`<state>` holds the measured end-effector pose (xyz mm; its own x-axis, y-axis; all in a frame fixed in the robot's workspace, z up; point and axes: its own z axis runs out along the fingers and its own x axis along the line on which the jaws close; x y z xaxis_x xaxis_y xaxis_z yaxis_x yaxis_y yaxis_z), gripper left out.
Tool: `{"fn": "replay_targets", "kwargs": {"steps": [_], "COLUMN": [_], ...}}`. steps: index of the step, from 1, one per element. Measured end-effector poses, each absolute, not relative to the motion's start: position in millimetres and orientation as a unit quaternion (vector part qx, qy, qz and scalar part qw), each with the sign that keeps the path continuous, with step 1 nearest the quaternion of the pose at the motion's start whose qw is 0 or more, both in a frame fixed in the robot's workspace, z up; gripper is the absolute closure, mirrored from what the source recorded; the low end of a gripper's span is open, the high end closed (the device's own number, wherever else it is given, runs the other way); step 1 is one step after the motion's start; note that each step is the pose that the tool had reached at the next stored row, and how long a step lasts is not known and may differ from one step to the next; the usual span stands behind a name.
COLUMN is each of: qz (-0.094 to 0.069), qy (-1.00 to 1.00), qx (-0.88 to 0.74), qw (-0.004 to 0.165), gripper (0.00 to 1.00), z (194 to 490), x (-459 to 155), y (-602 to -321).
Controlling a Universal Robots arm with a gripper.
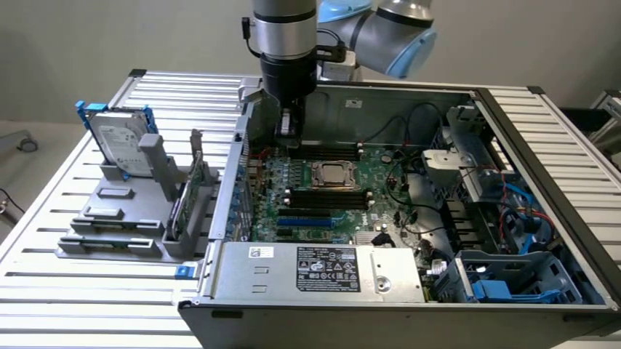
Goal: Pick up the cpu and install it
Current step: 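Install the first cpu locking lever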
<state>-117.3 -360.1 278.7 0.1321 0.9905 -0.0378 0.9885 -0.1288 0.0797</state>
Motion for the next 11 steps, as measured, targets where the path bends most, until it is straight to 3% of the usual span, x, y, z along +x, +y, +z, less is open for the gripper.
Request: {"fn": "replay_targets", "kwargs": {"steps": [11], "qz": [0.009], "qy": [0.669], "qx": [0.742], "qw": [0.039], "gripper": [0.89], "z": [278.6], "x": [-117.1], "y": [-357.3]}}
